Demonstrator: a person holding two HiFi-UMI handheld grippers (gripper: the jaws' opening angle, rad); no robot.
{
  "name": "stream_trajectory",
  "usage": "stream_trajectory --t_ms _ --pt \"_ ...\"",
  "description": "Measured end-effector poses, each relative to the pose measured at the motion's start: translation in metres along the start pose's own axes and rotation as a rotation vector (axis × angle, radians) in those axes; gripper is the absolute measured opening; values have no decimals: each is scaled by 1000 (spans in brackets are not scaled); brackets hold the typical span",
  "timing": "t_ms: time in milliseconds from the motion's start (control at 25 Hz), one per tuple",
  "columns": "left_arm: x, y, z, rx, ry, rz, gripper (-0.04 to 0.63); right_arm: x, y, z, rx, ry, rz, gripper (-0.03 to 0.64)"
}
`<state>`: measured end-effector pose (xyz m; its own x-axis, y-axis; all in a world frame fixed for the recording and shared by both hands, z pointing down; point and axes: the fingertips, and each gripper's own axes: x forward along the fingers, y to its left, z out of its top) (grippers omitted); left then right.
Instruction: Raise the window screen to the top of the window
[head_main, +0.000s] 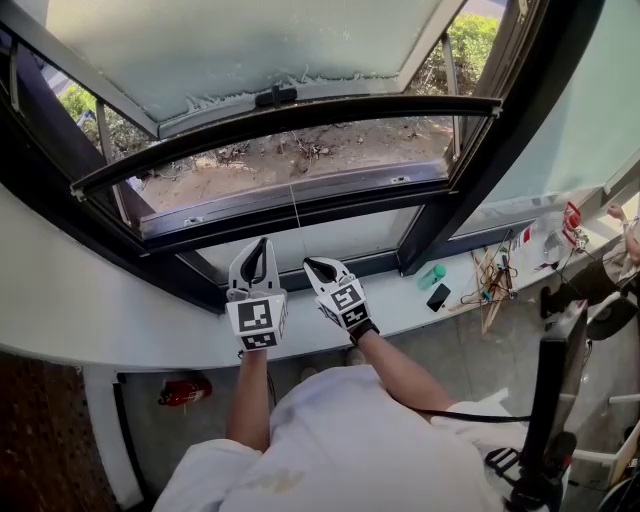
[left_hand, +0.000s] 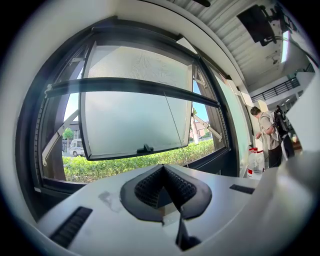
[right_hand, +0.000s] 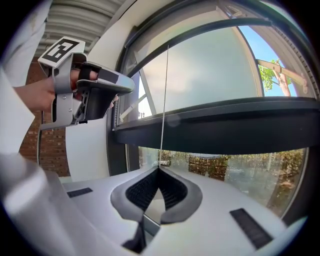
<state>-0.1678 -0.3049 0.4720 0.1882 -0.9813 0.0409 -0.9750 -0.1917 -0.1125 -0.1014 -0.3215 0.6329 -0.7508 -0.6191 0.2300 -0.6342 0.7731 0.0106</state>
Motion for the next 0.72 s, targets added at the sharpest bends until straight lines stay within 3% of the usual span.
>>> stream_trajectory --t_ms 240,720 --pt "0 2 3 1 -3 2 2 0 0 23 -10 -39 -3 3" --pt "3 5 0 -3 -2 4 2 0 -4 32 15 -58 -6 3"
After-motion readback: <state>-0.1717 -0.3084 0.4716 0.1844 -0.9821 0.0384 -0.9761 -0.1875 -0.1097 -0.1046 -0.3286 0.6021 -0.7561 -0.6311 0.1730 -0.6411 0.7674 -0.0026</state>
